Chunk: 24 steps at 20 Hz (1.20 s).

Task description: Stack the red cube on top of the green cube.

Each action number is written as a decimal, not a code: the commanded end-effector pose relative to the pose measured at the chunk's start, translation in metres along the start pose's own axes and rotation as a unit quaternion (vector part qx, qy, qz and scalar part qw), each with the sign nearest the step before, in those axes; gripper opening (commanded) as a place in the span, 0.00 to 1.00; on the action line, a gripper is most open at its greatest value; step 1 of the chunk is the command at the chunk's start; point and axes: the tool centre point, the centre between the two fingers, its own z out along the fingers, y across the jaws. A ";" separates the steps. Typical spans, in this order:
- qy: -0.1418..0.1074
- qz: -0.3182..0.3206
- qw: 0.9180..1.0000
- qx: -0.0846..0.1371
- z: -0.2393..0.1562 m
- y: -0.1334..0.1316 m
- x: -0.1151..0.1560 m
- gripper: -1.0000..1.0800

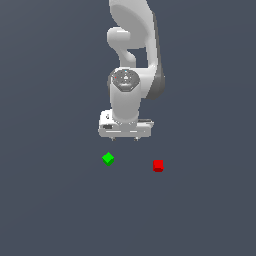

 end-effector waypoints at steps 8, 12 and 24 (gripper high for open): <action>0.003 0.003 1.000 0.002 0.008 -0.018 0.007 0.96; 0.006 0.008 1.000 0.005 0.020 -0.044 0.017 0.96; 0.021 0.023 0.999 0.013 0.058 -0.133 0.059 0.96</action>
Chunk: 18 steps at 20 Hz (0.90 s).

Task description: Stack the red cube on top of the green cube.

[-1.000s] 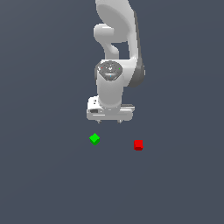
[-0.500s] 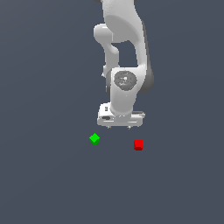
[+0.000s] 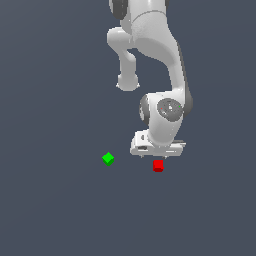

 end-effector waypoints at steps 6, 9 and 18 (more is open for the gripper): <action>0.005 0.006 1.000 0.002 0.012 -0.027 0.014 0.96; 0.006 0.006 1.000 0.002 0.014 -0.031 0.016 0.96; 0.005 0.006 1.000 0.002 0.027 -0.031 0.016 0.96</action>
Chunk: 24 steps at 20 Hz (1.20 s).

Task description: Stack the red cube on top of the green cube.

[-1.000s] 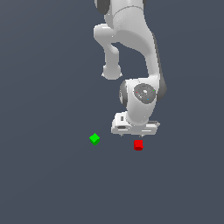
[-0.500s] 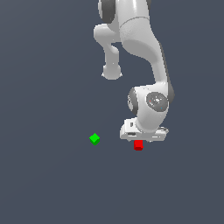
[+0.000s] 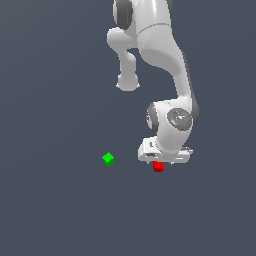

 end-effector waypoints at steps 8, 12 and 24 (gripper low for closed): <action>0.000 0.000 1.000 0.000 0.041 0.000 0.000 0.96; 0.000 0.000 1.000 0.000 0.042 0.000 0.001 0.96; -0.001 0.000 1.000 0.000 0.042 0.000 0.001 0.00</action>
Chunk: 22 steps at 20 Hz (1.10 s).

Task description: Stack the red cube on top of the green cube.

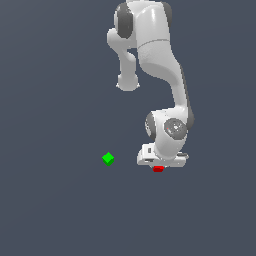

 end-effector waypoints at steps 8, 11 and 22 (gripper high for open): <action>0.000 0.000 1.000 0.000 -0.026 0.000 -0.001 0.00; 0.000 0.000 1.000 0.000 -0.048 0.000 -0.001 0.00; 0.000 0.000 1.000 0.000 -0.100 0.000 0.000 0.00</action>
